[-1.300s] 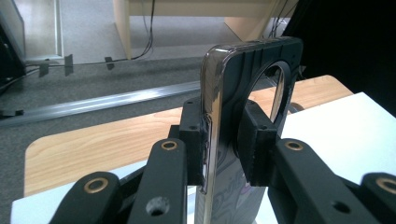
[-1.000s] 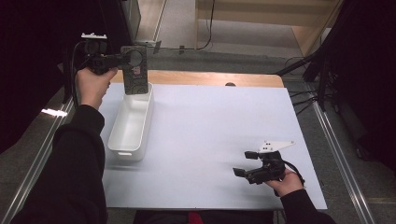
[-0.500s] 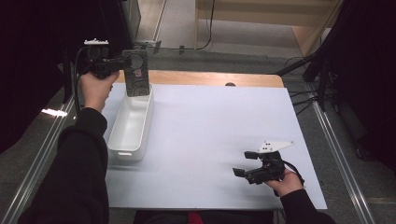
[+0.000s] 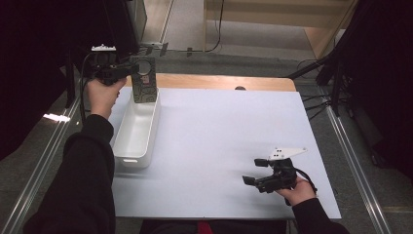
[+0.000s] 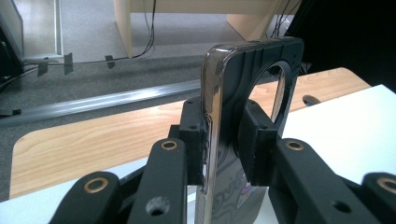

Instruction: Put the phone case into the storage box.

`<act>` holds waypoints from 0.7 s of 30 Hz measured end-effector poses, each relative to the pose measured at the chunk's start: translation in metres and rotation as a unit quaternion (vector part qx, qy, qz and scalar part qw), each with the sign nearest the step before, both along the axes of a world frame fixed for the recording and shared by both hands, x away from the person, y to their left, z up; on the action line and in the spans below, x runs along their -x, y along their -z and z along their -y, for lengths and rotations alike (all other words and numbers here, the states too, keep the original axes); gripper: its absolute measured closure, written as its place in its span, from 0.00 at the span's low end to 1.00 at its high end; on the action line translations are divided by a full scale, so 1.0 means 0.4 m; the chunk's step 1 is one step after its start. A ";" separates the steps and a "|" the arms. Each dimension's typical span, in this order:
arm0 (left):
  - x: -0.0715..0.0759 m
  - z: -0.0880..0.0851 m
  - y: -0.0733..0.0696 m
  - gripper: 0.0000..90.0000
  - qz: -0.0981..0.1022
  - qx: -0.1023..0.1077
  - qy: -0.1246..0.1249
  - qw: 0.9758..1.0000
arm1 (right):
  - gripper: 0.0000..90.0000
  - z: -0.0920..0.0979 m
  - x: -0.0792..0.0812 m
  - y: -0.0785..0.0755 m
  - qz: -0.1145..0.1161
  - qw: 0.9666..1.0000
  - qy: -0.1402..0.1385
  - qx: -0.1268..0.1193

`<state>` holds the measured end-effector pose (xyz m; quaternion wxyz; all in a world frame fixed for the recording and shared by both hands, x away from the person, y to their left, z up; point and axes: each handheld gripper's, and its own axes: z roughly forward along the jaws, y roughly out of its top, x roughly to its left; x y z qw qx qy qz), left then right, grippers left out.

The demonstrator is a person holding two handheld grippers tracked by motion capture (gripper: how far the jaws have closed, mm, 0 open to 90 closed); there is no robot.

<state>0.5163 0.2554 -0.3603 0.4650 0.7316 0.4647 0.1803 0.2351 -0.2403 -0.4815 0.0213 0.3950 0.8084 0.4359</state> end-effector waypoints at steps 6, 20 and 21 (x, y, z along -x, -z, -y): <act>-0.005 -0.006 0.017 0.81 -0.001 -0.001 0.002 1.000 | 0.14 0.005 0.003 0.000 0.001 1.000 0.004 -0.001; -0.011 -0.018 0.071 0.81 -0.020 0.003 -0.002 1.000 | 0.14 0.012 0.000 0.003 -0.002 1.000 0.010 0.000; -0.011 -0.018 0.074 0.81 -0.020 0.002 -0.002 1.000 | 0.14 0.012 -0.001 0.003 0.000 1.000 0.010 0.000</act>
